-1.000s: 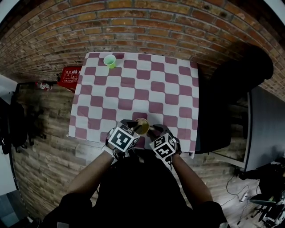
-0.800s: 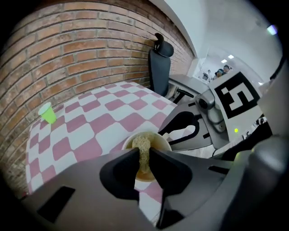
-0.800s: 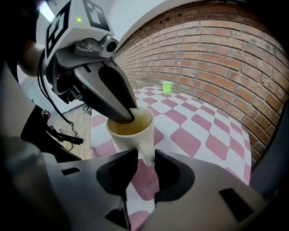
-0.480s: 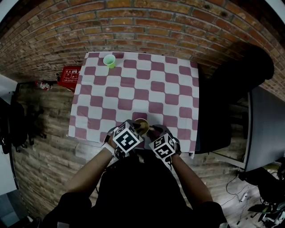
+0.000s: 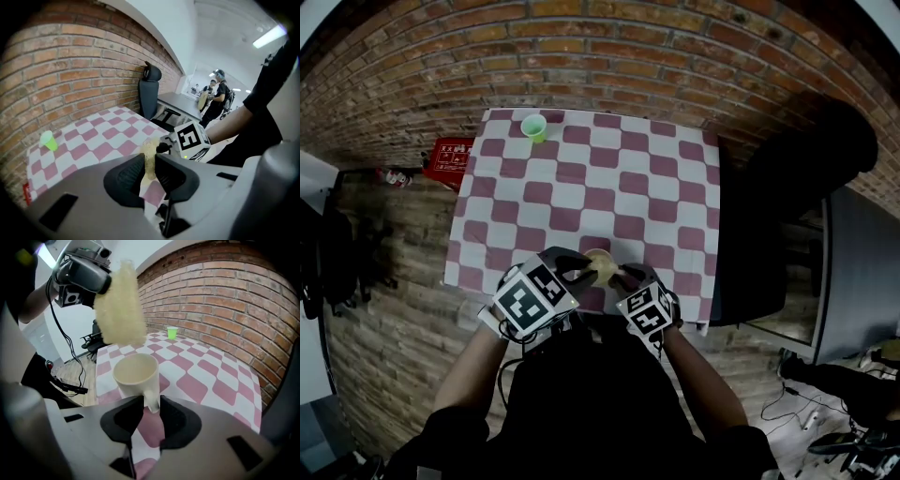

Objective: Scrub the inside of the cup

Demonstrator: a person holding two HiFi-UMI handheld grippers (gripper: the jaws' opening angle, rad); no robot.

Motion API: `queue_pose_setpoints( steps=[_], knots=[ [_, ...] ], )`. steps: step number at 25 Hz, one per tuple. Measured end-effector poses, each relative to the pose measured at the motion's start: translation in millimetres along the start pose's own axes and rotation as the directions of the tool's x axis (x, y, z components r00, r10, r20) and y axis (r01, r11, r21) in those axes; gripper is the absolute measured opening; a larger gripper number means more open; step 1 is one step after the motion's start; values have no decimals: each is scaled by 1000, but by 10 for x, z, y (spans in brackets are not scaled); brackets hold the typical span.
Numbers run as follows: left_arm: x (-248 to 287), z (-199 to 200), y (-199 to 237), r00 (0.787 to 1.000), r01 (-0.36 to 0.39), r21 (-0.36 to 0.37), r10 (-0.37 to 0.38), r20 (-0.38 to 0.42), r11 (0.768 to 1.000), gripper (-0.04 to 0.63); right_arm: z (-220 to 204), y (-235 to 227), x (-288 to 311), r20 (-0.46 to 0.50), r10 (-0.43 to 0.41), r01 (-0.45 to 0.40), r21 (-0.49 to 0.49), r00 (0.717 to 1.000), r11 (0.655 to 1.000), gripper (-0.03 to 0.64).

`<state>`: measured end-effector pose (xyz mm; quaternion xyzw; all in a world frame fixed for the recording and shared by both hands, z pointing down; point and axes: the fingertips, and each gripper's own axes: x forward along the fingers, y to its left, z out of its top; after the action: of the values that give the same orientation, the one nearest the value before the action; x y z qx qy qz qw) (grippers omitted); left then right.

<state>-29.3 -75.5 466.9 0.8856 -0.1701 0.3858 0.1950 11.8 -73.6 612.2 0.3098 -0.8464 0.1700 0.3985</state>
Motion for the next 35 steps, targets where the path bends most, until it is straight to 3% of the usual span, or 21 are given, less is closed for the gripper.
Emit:
queue_pose_setpoints(
  steps=[4, 9, 12, 18, 23, 27, 29, 31, 35],
  knots=[
    [212, -228, 164, 985, -139, 127, 151, -86, 982, 72, 16, 8, -17, 4, -5, 5, -3, 1000, 1000, 123],
    [664, -472, 140, 975, -151, 177, 177, -137, 973, 72, 15, 23, -11, -1, -6, 6, -17, 1000, 1000, 123],
    [824, -581, 131, 958, -173, 263, 224, -180, 949, 72, 8, 25, 3, -6, -5, 5, -20, 1000, 1000, 123],
    [990, -715, 271, 932, -226, 342, 305, -197, 912, 72, -36, -4, 31, -20, -28, 27, -44, 999, 999, 105],
    [902, -604, 225, 918, -273, 440, 368, -147, 855, 72, -47, -24, 22, -22, -38, 37, -47, 999, 998, 75],
    [702, -415, 95, 914, -310, 564, 403, -45, 765, 72, -56, -31, 29, -23, -36, 35, -46, 999, 998, 75],
    [566, -303, 48, 908, -347, 589, 419, 16, 730, 72, -58, -31, 30, -24, -36, 35, -48, 999, 998, 75],
    [399, -147, 18, 904, -396, 547, 418, 90, 738, 72, -56, -31, 28, -24, -34, 33, -49, 999, 998, 75],
    [-3, 191, 15, 902, -430, 344, 381, 205, 835, 72, -49, -33, 23, -23, -28, 27, -41, 999, 999, 75]
  ],
)
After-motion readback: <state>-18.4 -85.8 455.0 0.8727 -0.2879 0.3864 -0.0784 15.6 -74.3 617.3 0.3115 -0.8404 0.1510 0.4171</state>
